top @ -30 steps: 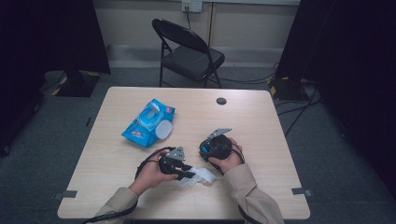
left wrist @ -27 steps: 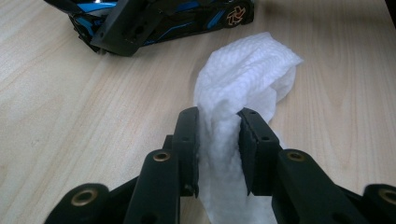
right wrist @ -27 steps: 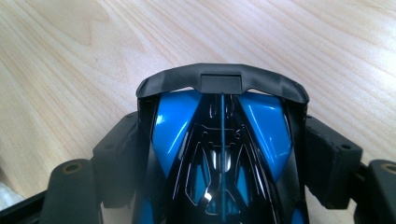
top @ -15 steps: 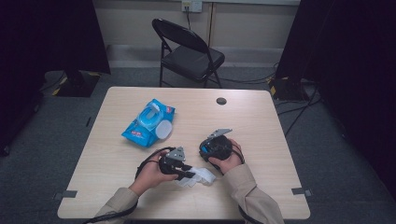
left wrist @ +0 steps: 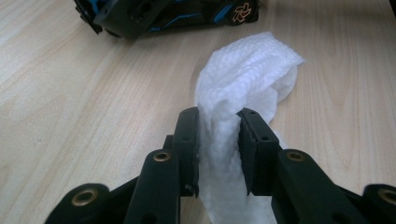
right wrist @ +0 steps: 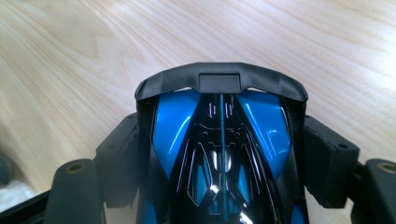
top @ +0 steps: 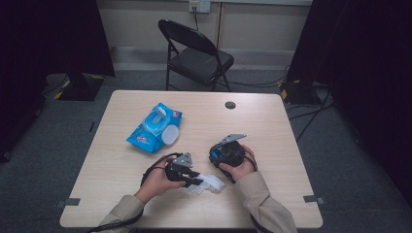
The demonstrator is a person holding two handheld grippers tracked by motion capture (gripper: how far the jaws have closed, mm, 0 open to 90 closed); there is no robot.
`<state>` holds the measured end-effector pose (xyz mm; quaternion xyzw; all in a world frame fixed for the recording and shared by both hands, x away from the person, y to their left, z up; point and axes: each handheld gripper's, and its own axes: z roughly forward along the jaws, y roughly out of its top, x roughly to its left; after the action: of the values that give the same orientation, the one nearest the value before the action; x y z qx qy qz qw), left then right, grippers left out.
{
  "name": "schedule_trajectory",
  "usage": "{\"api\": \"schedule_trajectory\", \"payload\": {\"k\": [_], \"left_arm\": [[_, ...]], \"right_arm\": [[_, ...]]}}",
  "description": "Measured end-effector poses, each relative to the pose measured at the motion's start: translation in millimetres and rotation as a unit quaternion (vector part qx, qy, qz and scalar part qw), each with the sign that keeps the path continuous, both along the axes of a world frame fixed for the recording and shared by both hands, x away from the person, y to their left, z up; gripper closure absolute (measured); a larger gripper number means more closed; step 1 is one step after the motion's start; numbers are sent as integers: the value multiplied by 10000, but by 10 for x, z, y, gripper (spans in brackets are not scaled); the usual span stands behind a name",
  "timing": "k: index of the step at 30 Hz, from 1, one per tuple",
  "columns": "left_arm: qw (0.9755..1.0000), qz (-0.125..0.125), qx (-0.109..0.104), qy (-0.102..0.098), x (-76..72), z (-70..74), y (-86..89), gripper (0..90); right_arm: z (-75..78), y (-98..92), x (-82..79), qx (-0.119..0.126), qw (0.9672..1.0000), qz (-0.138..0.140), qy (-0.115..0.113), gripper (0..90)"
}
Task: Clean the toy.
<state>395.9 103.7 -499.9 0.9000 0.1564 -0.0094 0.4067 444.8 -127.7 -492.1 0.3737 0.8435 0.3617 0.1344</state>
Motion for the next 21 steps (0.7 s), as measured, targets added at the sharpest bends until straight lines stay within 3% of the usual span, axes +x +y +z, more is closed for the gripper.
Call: {"api": "schedule_trajectory", "payload": {"k": [12, 21], "left_arm": [[10000, 25, 27, 14, 0, 7, 2, 699], [9999, 72, 84, -8, -4, 27, 15, 694]], "right_arm": [[164, -156, -114, 401, 9990, -3, -205, 257], [265, -327, -249, 843, 9956, -54, -411, 257]]}}
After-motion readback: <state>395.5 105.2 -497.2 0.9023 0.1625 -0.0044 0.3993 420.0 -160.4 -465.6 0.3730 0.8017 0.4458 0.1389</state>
